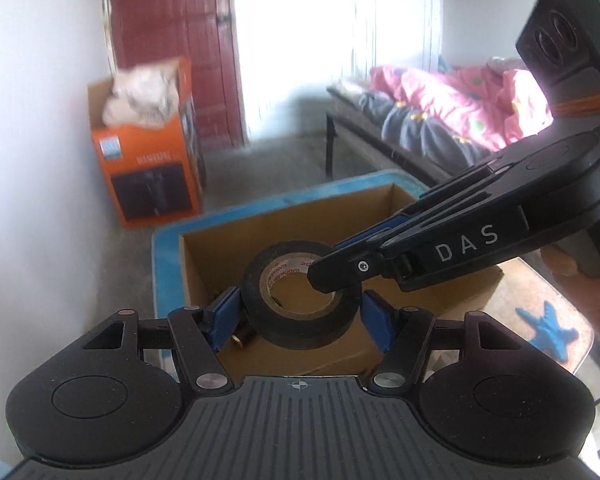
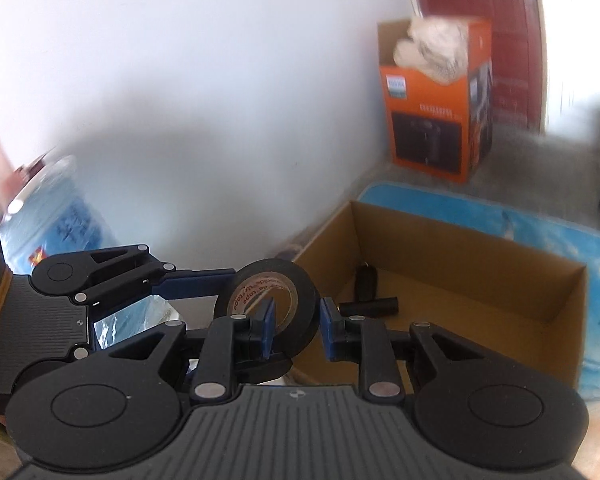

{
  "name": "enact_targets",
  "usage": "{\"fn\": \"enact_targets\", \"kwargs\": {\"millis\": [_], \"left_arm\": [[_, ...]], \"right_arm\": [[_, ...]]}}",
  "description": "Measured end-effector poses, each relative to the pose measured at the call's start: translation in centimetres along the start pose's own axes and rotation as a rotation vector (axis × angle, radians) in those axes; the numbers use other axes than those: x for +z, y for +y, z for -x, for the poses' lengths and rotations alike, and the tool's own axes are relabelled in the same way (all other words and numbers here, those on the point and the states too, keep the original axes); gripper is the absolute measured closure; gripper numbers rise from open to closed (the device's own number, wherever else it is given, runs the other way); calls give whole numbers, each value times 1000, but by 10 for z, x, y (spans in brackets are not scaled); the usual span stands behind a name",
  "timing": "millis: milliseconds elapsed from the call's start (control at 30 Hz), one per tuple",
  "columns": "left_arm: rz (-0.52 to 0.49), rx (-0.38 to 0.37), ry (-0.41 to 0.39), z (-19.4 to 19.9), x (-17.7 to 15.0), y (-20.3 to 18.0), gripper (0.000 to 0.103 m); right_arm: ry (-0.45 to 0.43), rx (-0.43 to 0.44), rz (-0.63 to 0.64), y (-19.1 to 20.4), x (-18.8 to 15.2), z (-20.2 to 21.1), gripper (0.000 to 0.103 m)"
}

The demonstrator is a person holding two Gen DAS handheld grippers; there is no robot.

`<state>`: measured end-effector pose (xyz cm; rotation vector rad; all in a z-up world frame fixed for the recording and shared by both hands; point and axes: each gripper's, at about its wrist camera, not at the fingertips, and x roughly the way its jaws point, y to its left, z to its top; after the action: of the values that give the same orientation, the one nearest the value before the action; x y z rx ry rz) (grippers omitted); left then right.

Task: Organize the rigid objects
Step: 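Carry the tape roll into the cardboard box and open the right tool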

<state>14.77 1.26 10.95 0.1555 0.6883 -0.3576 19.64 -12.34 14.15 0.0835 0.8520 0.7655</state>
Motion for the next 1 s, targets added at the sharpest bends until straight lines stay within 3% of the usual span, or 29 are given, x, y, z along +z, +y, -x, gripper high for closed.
{"fn": "enact_targets", "kwargs": {"millis": [267, 467, 567, 800, 1000], "left_arm": [[59, -67, 276, -71, 8, 25, 37], [-16, -44, 421, -98, 4, 21, 37], [-11, -75, 484, -105, 4, 21, 39], [-56, -69, 502, -101, 12, 14, 37], [-54, -61, 457, -85, 12, 12, 31]], "right_arm": [[219, 82, -189, -71, 13, -74, 78], [340, 102, -218, -87, 4, -109, 78], [399, 92, -216, -89, -3, -125, 78], [474, 120, -230, -93, -9, -148, 78], [413, 148, -250, -100, -8, -134, 77]]}}
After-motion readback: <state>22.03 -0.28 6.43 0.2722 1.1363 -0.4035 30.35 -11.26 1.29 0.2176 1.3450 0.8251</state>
